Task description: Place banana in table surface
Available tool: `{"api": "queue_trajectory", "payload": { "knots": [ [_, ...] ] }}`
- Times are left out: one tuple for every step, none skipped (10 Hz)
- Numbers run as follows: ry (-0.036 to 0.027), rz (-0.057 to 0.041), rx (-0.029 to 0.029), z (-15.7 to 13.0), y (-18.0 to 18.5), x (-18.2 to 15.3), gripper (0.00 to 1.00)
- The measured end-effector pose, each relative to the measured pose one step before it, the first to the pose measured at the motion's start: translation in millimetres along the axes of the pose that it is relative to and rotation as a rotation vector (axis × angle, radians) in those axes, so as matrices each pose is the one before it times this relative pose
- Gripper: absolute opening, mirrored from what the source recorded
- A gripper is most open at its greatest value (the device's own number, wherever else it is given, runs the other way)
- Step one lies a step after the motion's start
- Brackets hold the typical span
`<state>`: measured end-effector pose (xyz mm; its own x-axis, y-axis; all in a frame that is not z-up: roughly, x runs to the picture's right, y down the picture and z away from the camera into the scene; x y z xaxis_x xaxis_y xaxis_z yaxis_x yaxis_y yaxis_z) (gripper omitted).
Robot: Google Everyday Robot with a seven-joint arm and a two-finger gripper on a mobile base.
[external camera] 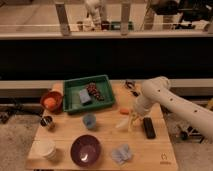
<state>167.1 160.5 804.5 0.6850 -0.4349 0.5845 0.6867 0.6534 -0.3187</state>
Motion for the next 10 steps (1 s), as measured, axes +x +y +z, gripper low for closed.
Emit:
{"api": "queue_trajectory", "payload": {
  "knots": [
    [-0.02594, 0.00408, -0.0059, 15.25, 5.11, 0.16, 0.0],
    [-0.0171, 0.00179, -0.00076, 8.9, 2.34, 0.1, 0.0],
    [-0.02364, 0.00406, 0.00076, 9.87, 2.93, 0.37, 0.0],
    [-0.02215, 0.00302, -0.00292, 5.55, 2.43, -0.55, 0.01],
    [-0.00629, 0.00167, -0.00535, 3.45, 2.48, 0.08, 0.06],
    [0.00063, -0.00002, -0.00508, 5.74, 2.78, 0.23, 0.16],
    [0.004, -0.0045, 0.00018, 3.49, 0.56, 0.19, 0.27],
    [0.00237, -0.00412, -0.00124, -0.64, -0.41, -0.84, 0.36],
    [0.00012, -0.0027, -0.00012, -2.77, -1.41, -1.29, 0.46],
    [-0.00529, 0.00008, -0.00178, 1.47, 0.07, -1.3, 0.59]
  ]
}}
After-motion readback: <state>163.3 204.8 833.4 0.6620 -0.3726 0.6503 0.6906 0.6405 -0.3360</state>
